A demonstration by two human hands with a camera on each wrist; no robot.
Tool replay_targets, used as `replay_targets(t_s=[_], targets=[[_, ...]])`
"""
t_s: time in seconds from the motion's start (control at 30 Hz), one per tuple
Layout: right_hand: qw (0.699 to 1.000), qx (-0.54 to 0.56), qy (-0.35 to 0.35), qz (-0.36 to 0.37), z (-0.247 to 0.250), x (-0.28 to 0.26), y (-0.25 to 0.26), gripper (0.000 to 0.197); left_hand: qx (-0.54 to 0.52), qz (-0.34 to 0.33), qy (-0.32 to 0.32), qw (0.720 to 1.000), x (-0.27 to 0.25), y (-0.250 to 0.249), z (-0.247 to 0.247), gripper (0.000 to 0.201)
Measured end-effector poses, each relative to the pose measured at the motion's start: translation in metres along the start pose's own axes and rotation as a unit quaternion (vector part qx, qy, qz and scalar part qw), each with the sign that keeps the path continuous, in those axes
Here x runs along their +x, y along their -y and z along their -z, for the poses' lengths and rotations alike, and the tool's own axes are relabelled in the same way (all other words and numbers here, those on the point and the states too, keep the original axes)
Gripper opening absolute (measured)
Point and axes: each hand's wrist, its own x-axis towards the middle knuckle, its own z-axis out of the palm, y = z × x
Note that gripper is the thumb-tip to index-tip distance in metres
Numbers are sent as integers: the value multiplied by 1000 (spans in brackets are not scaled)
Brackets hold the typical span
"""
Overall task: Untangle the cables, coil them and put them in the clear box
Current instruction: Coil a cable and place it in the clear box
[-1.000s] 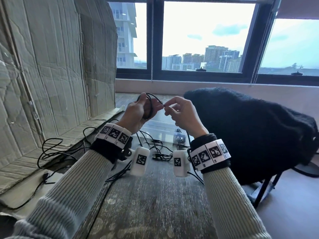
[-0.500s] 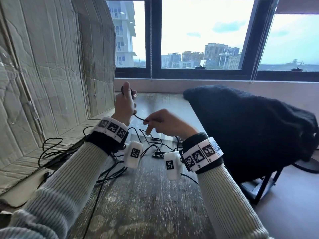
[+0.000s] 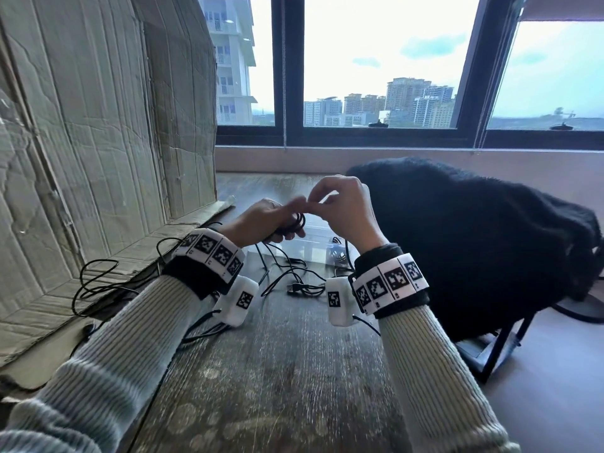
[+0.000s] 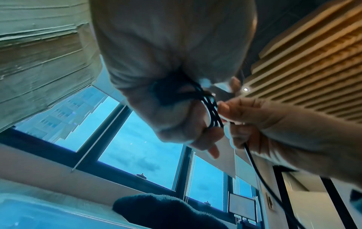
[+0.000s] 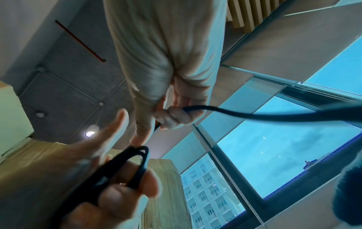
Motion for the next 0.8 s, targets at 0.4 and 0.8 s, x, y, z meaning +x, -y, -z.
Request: replay_targets(t_s=[0.4, 0.8], targets=[[993, 93, 15, -70, -9, 6, -21, 11, -355, 10, -135, 925, -2, -6, 2, 35], [987, 22, 161, -4, -42, -8, -8, 29, -557, 15, -262, 788, 13, -13, 20, 40]])
